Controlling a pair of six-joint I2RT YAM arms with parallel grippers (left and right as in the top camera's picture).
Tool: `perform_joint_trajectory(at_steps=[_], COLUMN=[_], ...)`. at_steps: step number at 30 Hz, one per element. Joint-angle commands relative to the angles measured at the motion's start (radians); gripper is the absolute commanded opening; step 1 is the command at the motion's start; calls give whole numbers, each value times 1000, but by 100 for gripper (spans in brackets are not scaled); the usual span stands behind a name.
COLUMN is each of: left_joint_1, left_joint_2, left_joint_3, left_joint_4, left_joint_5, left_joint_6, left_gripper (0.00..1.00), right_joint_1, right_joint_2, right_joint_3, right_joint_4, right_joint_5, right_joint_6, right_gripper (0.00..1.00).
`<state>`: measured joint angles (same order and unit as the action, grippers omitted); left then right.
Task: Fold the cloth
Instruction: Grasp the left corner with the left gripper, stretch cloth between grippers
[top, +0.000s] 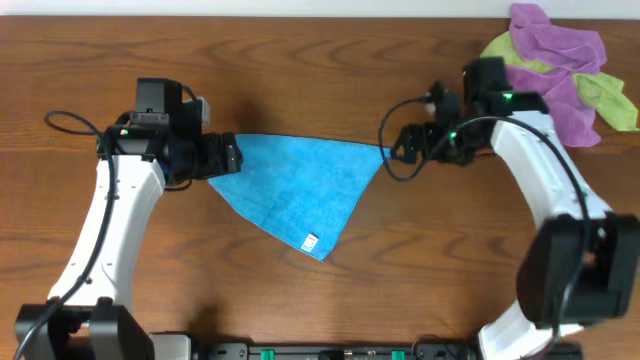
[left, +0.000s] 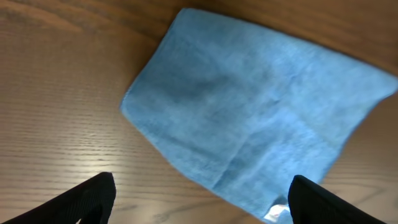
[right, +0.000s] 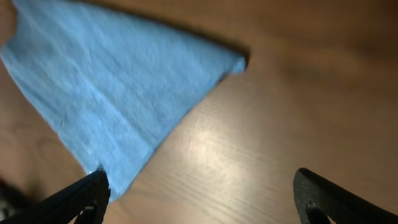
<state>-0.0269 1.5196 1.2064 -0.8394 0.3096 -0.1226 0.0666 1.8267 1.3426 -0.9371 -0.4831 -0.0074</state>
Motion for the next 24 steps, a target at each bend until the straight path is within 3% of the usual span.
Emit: perform_joint_trajectory(at_steps=[1, 10, 19, 24], left_joint_1=[5, 6, 6, 7], left_joint_2=[36, 155, 171, 189], left_joint_3=[19, 19, 18, 18], left_joint_4=[-10, -14, -13, 10], left_joint_5=[-41, -29, -14, -46], left_joint_6=[90, 93, 101, 120], left_gripper=[90, 85, 72, 72], right_joint_1=[2, 7, 88, 128], right_joint_2=[0, -92, -100, -100], right_joint_3=[-87, -283, -298, -298], right_joint_4=[8, 105, 265, 294], right_joint_5=[-94, -191, -209, -208], right_joint_6=[-31, -48, 64, 85], right_gripper=[96, 97, 96, 96])
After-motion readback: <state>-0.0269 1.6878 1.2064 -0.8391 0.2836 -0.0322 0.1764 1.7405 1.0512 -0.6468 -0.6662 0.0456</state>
